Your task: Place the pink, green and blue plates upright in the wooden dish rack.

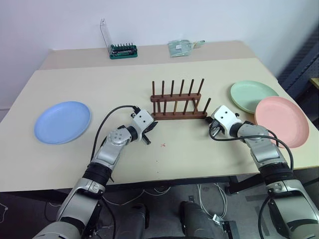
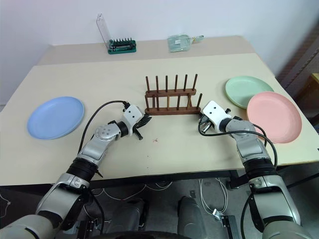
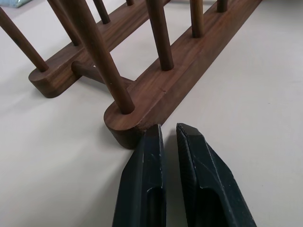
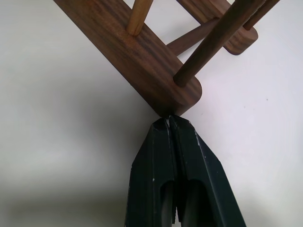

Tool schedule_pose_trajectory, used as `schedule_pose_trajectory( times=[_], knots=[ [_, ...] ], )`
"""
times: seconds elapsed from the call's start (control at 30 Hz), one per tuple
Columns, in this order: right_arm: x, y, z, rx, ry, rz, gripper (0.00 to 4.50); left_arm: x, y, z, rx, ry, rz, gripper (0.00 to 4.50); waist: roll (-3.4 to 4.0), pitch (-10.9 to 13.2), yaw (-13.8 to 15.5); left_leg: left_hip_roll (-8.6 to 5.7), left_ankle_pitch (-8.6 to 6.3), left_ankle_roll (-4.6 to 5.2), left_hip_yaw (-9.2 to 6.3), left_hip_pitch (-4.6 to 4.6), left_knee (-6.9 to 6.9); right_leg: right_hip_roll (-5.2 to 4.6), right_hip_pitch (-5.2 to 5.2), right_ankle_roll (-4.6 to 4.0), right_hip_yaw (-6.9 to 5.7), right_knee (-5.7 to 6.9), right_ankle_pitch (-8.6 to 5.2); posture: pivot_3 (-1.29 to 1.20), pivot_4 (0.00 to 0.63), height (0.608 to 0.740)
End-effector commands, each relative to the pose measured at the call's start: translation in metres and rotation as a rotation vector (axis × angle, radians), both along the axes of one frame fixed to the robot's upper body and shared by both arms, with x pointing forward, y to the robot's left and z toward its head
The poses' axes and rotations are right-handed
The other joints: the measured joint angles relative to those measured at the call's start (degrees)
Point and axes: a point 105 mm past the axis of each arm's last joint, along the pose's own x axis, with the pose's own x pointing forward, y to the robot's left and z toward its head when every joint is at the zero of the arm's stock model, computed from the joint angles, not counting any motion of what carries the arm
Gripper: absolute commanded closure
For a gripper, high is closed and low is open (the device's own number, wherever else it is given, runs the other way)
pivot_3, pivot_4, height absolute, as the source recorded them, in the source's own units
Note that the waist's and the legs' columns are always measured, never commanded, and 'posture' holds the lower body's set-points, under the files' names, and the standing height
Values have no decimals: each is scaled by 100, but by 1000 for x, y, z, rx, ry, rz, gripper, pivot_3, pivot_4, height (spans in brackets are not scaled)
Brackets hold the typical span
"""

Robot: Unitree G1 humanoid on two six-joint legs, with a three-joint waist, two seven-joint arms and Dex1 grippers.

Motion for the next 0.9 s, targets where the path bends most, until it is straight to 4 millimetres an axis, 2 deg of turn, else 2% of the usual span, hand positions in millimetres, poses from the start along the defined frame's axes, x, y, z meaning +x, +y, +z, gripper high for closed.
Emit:
schedule_pose_trajectory(
  times=[0.03, 0.17, 0.2, 0.27, 0.3, 0.4, 0.47, 0.57, 0.6, 0.7, 0.87, 0.9],
  knots=[
    [0, -13, 23, 47, -63, -32, 4473, -12, 2, -8, -28, 41, -37, 4021, 0, 0, 6, 0, 0, 0, 0, -1, 0, 0, -1, 1, 0, 0, 0, 0, 150, 740],
    [-6, -21, 33, 86, -65, -48, 4473, -21, -7, 1, -89, 39, -103, 4021, 1, 1, 31, -2, -1, 2, 0, -10, -1, -2, -9, 1, 1, -2, -1, 0, 150, 740],
    [-19, -31, 44, 91, -78, -47, 3958, -32, -20, 13, -157, 36, -188, 4021, 3, 2, 49, -3, -1, 2, 0, -11, -1, -2, -10, 1, 0, -3, -1, 0, 150, 740],
    [-47, -59, 61, 53, -108, -96, 3221, -53, -40, 31, -260, 41, -350, 4021, 7, 4, 156, -6, -4, 7, -15, -27, -2, -6, -14, 9, -4, -4, -7, 0, 150, 740],
    [-58, -71, 68, 40, -120, -133, 2741, -60, -47, 35, -284, 57, -407, 4021, 9, 5, 202, -9, -8, 12, -16, -36, 1, -10, -18, 12, -7, -6, -9, 0, 150, 740],
    [-76, -93, 74, 24, -126, -230, 1232, -72, -55, 33, -265, 92, -504, 4021, 11, 4, 164, -18, -9, 14, -15, -79, 21, -14, -48, 12, -6, -13, -8, 0, 150, 740],
    [-88, -111, 72, 31, -123, -326, 1232, -82, -63, 29, -238, 123, -589, 4021, 9, 3, 136, -12, -9, 15, 0, -66, 19, -12, -40, 9, -3, -14, -6, 0, 150, 740],
    [-96, -120, 67, 36, -112, -387, 1232, -85, -67, 29, -230, 131, -627, 4021, 10, 3, 91, -4, -10, 16, 9, -39, 9, -9, -23, 7, -1, -13, -10, 0, 150, 740],
    [-98, -121, 60, 37, -96, -408, 1232, -86, -69, 31, -236, 132, -642, 4021, 10, 3, 62, -3, -10, 16, 9, -40, 10, -9, -23, 7, -1, -13, -10, 0, 150, 740],
    [-98, -128, 37, 15, -53, -477, 1232, -86, -73, 35, -245, 121, -665, 4021, 10, 3, 56, -3, -11, 17, 8, -40, 9, -9, -23, 8, -1, -12, -9, 0, 150, 740],
    [-92, -137, 25, 3, -31, -537, 1232, -84, -70, 36, -241, 113, -649, 4021, 12, 3, 54, -4, -11, 17, 8, -41, 9, -10, -24, 8, 0, -13, -9, 0, 150, 740],
    [-92, -139, 21, 2, -20, -545, 1759, -84, -68, 36, -242, 113, -642, 4021, 12, 3, 52, -4, -11, 17, 8, -41, 9, -10, -25, 8, 0, -13, -9, 0, 150, 740]
  ],
)
